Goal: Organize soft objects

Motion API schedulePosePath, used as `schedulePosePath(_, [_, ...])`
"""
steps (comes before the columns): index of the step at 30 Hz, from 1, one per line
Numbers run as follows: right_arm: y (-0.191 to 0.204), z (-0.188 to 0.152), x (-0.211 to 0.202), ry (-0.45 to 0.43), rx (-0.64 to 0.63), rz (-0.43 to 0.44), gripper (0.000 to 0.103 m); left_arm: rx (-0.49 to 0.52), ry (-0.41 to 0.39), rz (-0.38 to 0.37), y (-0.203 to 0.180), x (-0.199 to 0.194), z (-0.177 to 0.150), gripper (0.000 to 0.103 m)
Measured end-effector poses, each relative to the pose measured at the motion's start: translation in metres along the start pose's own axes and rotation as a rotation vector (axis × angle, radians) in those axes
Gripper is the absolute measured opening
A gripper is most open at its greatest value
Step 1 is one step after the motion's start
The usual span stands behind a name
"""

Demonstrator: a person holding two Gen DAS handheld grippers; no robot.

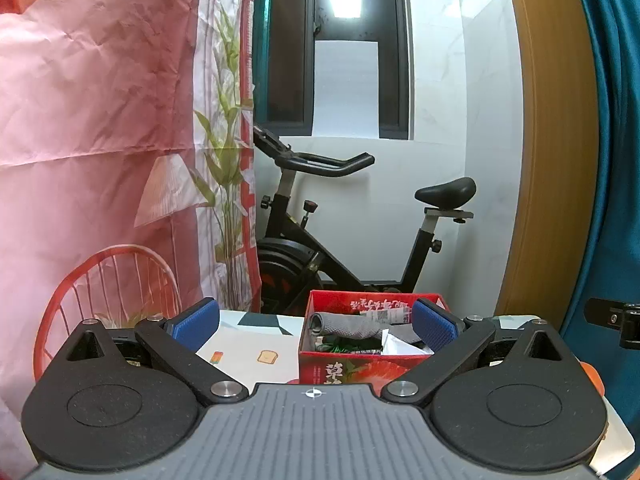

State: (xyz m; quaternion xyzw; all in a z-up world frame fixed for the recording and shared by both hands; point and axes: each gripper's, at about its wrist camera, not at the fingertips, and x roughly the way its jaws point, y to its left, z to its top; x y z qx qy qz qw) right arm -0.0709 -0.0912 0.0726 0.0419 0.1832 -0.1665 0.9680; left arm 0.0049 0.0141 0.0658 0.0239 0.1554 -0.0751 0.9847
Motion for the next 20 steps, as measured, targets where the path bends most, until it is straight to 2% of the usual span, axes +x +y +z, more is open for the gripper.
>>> schedulePosePath(20, [0.0009,-0.0028,0.0063,0.018,-0.008,-0.008,0.103,0.004,-0.009,-0.013,0.0029,-0.0001,-0.0017,0.103])
